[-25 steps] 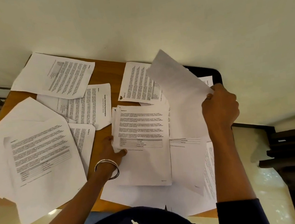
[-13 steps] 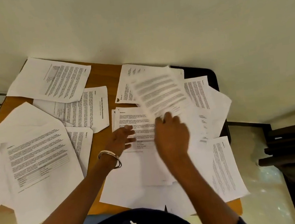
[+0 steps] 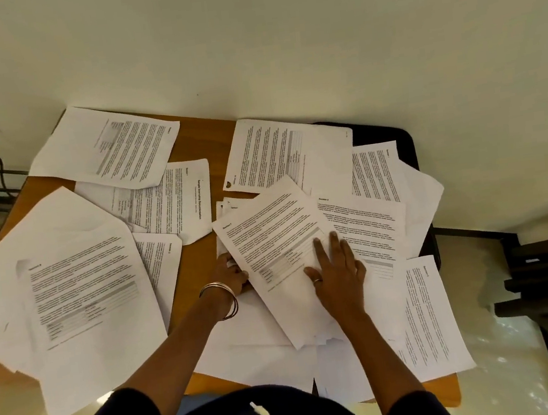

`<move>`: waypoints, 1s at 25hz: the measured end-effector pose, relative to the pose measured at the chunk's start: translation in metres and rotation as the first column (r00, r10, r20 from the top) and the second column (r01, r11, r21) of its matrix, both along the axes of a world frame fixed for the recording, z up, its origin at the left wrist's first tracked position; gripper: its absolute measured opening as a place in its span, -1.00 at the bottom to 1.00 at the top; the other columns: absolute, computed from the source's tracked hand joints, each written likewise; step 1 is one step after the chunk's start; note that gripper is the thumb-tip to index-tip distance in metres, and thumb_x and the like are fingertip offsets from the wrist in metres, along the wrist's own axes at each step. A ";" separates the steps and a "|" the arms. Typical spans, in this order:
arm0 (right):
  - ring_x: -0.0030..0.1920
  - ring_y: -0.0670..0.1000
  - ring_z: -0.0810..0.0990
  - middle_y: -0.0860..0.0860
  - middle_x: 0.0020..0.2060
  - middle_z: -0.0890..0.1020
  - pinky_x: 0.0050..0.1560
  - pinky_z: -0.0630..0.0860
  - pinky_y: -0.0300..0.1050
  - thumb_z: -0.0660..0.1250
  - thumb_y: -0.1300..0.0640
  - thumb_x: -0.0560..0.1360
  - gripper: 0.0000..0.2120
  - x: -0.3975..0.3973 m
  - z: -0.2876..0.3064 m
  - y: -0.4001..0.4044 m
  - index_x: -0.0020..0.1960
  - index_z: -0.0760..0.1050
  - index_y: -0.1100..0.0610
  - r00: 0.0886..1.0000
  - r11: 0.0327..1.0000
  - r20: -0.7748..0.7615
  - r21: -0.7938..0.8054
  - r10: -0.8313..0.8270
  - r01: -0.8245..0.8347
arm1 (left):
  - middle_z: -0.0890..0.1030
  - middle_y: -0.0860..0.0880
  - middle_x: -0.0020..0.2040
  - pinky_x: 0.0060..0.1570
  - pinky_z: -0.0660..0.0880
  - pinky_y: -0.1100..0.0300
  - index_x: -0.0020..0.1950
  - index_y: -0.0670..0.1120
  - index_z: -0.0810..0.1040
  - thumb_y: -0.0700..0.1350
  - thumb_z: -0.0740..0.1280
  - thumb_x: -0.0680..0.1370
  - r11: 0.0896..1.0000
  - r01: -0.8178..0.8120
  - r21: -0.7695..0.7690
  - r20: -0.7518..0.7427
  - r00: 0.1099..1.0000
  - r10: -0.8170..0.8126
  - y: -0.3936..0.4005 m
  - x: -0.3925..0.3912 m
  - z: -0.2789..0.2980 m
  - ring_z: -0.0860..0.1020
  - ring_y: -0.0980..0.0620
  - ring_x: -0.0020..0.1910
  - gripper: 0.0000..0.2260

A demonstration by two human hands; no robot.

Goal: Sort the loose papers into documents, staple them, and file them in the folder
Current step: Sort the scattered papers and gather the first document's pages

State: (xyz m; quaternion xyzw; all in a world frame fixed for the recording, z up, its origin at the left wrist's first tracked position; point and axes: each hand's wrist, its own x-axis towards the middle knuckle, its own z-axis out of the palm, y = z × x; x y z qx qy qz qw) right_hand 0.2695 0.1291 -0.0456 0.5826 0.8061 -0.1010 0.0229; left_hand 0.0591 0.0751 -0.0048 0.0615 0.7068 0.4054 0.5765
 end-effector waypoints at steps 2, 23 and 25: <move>0.48 0.18 0.19 0.11 0.53 0.17 0.29 0.29 0.24 0.00 -0.20 0.56 -0.42 0.002 -0.004 -0.004 0.52 0.17 -0.01 1.000 1.000 -0.014 0.004 0.002 -0.002 | 0.46 -0.27 0.25 0.13 0.45 -0.24 0.34 -0.19 0.24 -0.51 0.17 0.49 1.000 -0.015 0.008 0.017 1.000 0.015 0.000 -0.002 -0.005 0.44 -0.27 0.25 -0.53; 0.36 0.25 0.19 0.25 0.43 0.17 0.27 0.22 0.26 0.11 -0.28 0.54 -0.33 0.020 0.024 0.046 0.53 0.10 0.04 0.879 0.880 -0.052 -0.031 -0.474 0.473 | 0.63 -0.25 -0.03 -0.28 0.56 0.16 0.01 -0.06 0.47 -0.33 0.27 0.53 0.996 -0.089 0.027 -0.070 0.993 0.091 -0.007 0.000 -0.012 0.60 -0.06 -0.30 -0.82; 0.34 0.23 0.25 0.21 0.39 0.28 0.20 0.29 0.25 0.20 -0.25 0.53 -0.38 -0.003 0.025 0.033 0.47 0.27 0.07 0.958 0.971 -0.189 0.061 -0.215 0.230 | 0.61 -0.23 0.02 -0.13 0.53 0.14 0.03 -0.09 0.52 -0.27 0.30 0.53 0.999 -0.003 0.032 -0.388 0.921 0.015 -0.021 -0.004 -0.016 0.56 -0.07 -0.22 -0.88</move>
